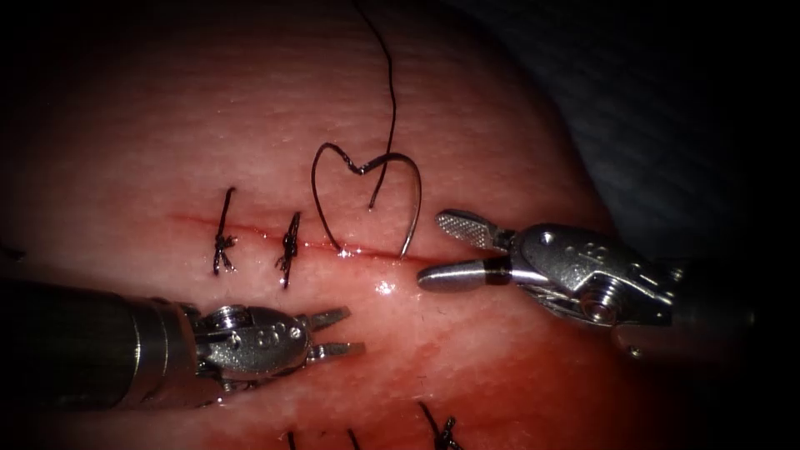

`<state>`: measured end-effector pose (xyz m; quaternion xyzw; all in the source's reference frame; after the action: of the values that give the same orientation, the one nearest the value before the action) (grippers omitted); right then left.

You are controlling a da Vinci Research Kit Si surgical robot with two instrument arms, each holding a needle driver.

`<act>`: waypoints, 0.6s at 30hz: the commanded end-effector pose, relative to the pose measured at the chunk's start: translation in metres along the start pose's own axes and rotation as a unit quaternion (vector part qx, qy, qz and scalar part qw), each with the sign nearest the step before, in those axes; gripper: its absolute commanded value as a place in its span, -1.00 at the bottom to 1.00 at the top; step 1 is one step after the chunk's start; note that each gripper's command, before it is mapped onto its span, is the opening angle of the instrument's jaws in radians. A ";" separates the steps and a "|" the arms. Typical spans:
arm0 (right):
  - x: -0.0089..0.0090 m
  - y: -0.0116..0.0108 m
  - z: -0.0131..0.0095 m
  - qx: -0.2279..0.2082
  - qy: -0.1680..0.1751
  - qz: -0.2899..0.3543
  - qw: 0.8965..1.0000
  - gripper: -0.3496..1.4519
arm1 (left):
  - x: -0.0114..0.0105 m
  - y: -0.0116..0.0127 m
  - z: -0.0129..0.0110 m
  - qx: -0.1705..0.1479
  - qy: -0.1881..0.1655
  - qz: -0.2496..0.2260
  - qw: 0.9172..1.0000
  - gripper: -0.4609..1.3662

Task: Wound Closure
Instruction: Throw the needle through the bottom of the skin

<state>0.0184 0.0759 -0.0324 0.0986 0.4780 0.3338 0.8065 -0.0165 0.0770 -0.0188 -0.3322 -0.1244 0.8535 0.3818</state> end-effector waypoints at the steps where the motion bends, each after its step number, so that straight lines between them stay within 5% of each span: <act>1: 0.0003 0.0003 0.0000 -0.011 -0.007 -0.014 1.000 0.26 | 0.0001 0.0000 0.0000 -0.002 0.000 0.000 1.000 -0.32; 18: 0.0025 0.0004 0.0042 -0.108 -0.021 -0.170 0.979 0.05 | -0.0001 0.0001 -0.0001 -0.002 0.000 0.001 1.000 -0.34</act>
<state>0.0230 0.0785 -0.0316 -0.0732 0.4270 0.2337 0.8705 -0.0164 0.0768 -0.0188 -0.3318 -0.1241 0.8539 0.3813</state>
